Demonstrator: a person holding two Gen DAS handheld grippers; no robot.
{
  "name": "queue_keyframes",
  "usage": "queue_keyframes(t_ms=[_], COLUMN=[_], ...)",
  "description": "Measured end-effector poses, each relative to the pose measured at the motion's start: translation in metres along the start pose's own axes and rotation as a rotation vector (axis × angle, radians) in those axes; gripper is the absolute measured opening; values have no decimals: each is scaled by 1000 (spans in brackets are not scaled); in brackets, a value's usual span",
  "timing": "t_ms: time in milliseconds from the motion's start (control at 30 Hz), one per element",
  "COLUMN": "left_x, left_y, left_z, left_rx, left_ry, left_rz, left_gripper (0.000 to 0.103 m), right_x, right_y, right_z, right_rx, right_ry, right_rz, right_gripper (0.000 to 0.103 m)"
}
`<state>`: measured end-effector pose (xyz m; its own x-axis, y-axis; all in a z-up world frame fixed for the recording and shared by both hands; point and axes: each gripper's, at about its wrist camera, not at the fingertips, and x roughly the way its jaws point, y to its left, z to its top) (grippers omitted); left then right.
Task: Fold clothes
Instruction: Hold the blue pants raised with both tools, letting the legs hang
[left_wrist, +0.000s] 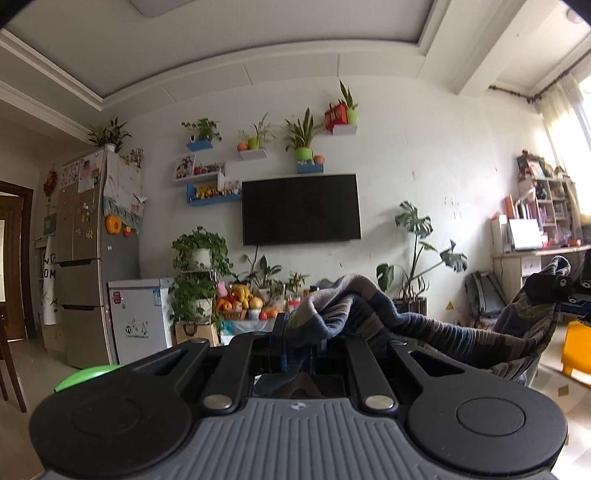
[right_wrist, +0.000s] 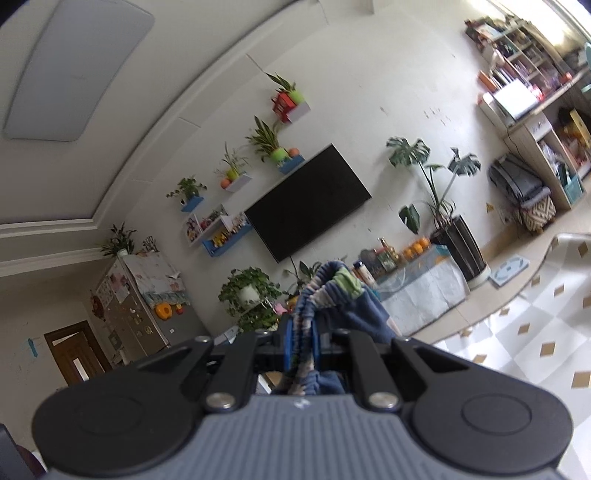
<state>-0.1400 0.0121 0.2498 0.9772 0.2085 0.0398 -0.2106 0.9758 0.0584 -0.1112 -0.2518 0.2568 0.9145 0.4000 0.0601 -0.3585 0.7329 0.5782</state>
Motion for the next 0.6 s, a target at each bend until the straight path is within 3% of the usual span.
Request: queue_keyframes(t_ms=[267,600], left_x=[-22,-37], left_y=[11,24], left_z=[31,49], left_rx=[-16,-29], left_ry=[-75,-129], left_rz=[-1,20], left_gripper=[9,9], right_x=[-24,-41], right_y=[41,73], right_z=[33,50], right_rx=[-55,-97], right_ry=[-64,-95], right_rz=[41,61], right_gripper=[9,9])
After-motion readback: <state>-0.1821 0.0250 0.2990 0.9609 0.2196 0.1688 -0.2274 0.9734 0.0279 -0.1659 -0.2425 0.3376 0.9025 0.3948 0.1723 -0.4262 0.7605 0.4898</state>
